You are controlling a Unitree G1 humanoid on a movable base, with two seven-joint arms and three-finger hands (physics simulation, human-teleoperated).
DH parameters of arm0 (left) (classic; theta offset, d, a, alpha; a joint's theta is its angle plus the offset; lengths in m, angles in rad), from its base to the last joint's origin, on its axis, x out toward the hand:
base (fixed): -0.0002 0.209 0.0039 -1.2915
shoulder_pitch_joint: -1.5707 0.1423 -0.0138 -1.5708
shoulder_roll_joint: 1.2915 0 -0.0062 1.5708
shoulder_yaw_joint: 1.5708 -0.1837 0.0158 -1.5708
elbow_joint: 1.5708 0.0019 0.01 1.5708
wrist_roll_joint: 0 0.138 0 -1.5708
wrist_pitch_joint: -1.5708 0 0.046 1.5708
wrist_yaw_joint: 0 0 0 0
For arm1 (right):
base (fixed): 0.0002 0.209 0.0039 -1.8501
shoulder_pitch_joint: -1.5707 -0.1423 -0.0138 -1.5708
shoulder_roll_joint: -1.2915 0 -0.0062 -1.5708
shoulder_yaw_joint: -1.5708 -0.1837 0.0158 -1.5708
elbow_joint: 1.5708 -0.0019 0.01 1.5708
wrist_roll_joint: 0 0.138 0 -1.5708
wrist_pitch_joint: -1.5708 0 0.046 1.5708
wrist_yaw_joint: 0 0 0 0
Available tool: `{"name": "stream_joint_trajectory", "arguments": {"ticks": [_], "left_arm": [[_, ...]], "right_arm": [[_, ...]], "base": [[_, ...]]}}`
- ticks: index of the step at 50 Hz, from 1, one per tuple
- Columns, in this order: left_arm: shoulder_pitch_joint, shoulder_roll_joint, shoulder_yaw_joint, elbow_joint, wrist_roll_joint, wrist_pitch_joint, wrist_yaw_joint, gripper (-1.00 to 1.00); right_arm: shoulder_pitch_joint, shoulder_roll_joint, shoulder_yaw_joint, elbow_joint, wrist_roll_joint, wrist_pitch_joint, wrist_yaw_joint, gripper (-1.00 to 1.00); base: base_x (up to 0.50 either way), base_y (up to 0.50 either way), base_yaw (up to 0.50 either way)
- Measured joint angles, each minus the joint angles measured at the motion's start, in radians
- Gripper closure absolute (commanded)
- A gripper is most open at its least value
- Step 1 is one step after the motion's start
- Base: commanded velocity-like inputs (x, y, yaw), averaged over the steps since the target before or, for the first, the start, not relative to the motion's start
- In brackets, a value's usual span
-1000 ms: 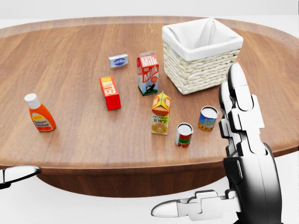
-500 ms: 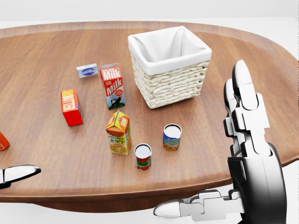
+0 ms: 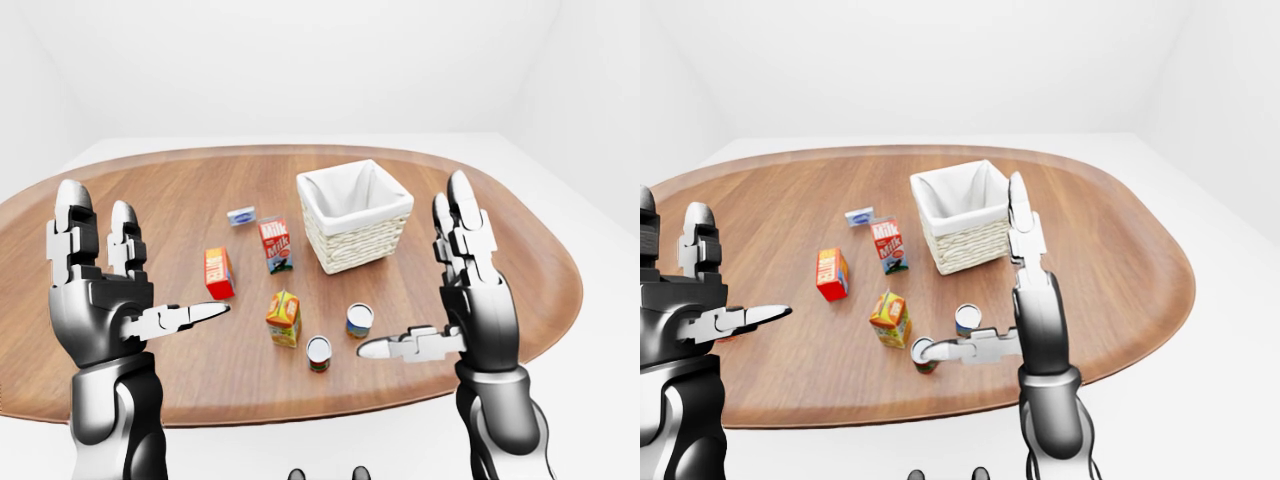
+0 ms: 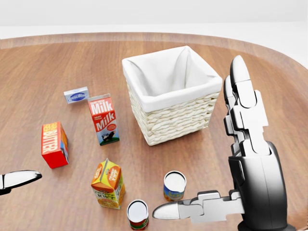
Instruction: Pick up the orange juice, and put it in the basket.
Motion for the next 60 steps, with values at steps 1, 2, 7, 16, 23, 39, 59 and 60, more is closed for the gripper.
{"name": "stream_joint_trajectory", "arguments": {"ticks": [1,2,7,16,23,39,59,60], "left_arm": [[0.0,0.0,0.0,0.0,0.0,0.0,0.0,-1.0],[0.0,0.0,0.0,0.0,0.0,0.0,0.0,-1.0],[-0.001,0.001,0.001,0.001,0.0,0.0,0.0,-1.0],[-0.002,0.001,0.0,0.0,0.0,0.0,0.0,-1.0],[-0.005,0.001,-0.001,0.0,0.001,0.0,0.0,-1.0],[-0.002,0.001,0.0,0.0,0.001,0.0,0.0,-1.0],[0.0,0.001,0.0,0.004,0.0,0.0,-0.001,-1.0],[0.0,0.001,0.0,0.004,0.0,0.0,-0.001,-1.0]], "right_arm": [[-0.001,0.0,0.001,0.0,-0.001,0.0,0.0,-1.0],[-0.003,0.0,0.001,0.001,-0.002,0.0,0.0,-1.0],[-0.009,0.001,0.003,0.002,-0.006,0.0,0.002,-1.0],[-0.013,0.002,0.002,-0.003,-0.011,0.0,0.005,-1.0],[-0.014,0.002,0.001,-0.004,-0.013,0.0,0.007,-1.0],[-0.012,0.001,0.003,0.001,-0.02,0.0,0.009,-1.0],[-0.012,-0.005,0.031,0.052,-0.057,0.0,0.028,-1.0],[-0.013,-0.005,0.035,0.054,-0.063,0.0,0.03,-1.0]], "base": [[0.5,0.0,0.0],[0.5,0.0,0.0],[0.5,0.0,0.0],[0.5,0.0,0.0],[0.5,0.01,0.0],[0.5,0.04,0.0],[0.06,0.02,0.0],[0.0,0.0,0.0]]}}
